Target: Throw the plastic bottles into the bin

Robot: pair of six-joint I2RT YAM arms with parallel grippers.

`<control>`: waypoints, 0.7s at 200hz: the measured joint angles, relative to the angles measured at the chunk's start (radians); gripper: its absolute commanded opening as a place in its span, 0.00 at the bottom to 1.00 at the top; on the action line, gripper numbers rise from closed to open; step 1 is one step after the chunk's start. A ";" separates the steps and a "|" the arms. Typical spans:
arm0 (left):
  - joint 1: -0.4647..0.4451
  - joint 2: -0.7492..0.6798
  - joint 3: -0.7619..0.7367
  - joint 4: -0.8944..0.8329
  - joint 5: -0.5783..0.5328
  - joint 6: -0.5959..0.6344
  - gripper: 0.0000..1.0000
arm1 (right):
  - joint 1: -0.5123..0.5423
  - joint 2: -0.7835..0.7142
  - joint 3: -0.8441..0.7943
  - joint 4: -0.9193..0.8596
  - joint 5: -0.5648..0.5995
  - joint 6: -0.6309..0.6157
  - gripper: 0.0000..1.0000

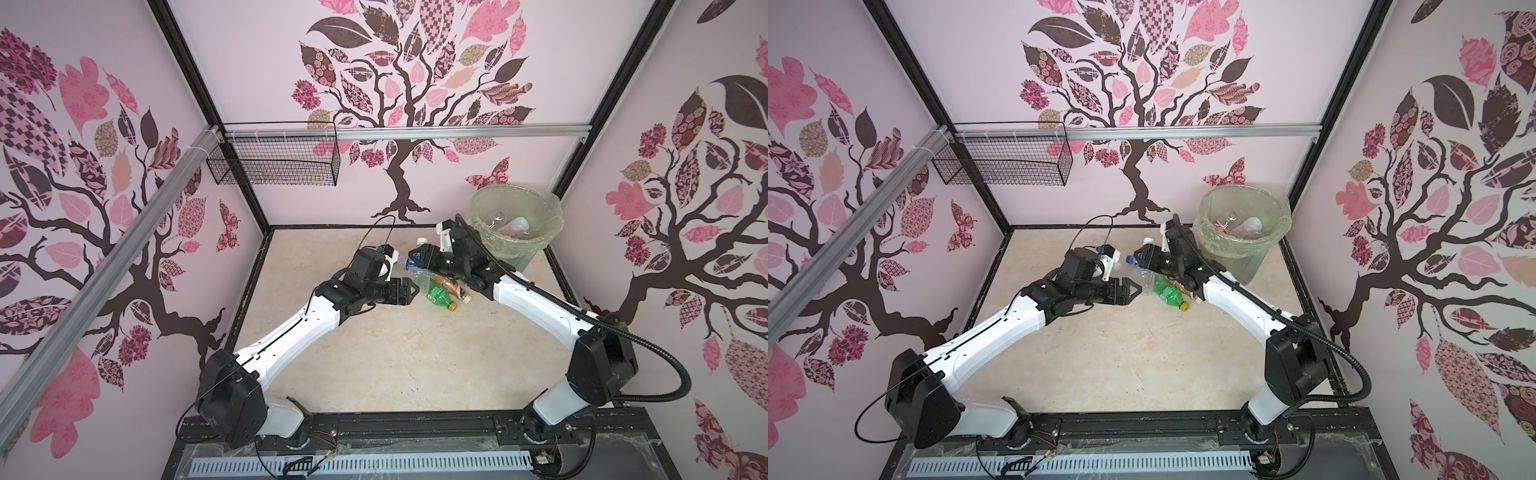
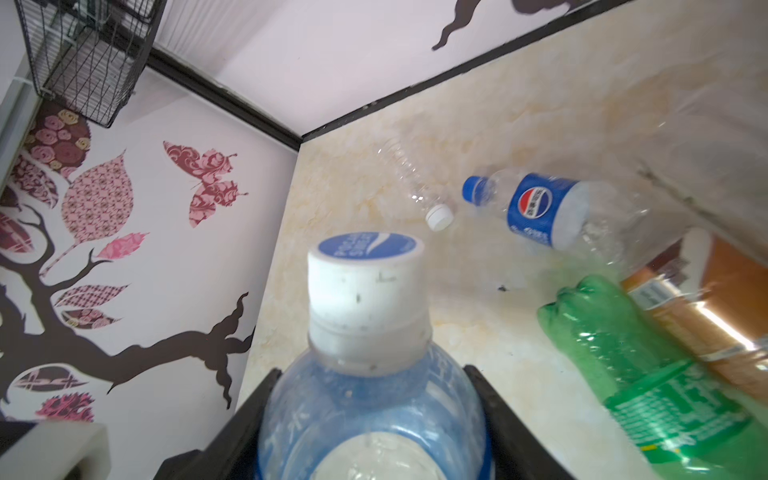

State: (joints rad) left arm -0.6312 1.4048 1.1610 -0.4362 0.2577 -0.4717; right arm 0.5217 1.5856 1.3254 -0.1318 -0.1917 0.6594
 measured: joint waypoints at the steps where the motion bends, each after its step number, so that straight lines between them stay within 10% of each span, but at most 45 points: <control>1: 0.000 0.000 0.000 0.000 -0.002 -0.003 0.96 | -0.001 0.000 0.003 -0.002 0.002 -0.002 0.56; 140: -0.064 0.125 0.494 -0.098 -0.089 0.103 0.98 | -0.185 -0.009 0.839 -0.401 0.510 -0.505 0.59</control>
State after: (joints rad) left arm -0.6949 1.5299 1.6547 -0.5339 0.1688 -0.3691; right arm 0.3367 1.5764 2.1647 -0.5331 0.3187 0.1543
